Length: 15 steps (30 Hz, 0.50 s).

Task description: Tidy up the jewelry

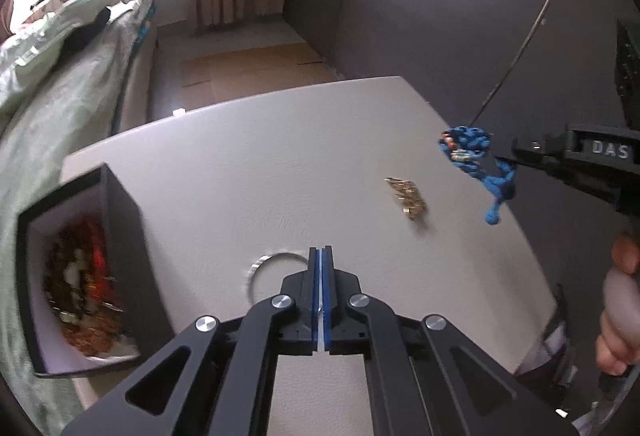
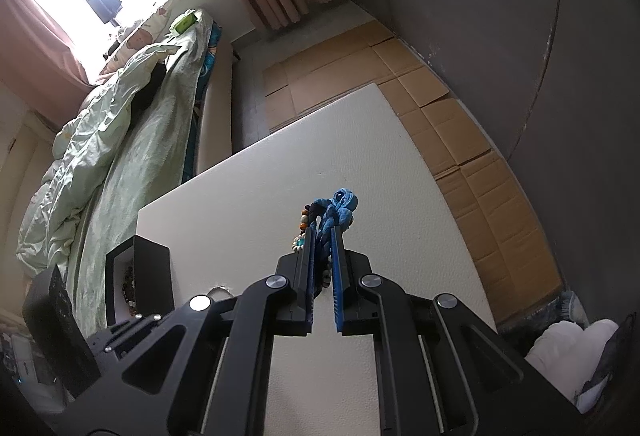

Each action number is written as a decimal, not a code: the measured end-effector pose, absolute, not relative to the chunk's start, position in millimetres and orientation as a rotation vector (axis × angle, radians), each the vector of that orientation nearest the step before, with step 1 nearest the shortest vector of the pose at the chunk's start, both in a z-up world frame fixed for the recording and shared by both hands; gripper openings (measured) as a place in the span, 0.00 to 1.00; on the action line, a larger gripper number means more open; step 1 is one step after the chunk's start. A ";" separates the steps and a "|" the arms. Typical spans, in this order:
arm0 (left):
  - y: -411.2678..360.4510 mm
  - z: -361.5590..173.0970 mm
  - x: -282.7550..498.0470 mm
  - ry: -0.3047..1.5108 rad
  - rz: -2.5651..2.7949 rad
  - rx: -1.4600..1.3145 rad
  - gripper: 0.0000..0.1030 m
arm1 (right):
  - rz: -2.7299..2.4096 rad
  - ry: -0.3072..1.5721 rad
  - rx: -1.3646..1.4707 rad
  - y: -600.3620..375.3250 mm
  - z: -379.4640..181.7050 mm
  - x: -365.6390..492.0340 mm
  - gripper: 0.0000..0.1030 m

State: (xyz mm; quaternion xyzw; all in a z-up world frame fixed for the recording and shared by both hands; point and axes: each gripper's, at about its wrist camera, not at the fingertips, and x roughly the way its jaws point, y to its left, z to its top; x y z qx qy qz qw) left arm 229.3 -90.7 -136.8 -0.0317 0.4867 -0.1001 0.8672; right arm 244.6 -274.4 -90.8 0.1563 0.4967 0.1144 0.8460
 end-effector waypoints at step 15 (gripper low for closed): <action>-104.4 -158.6 222.0 1.058 -0.140 0.033 0.60 | 0.256 1.055 0.316 -269.0 -89.4 241.7 0.08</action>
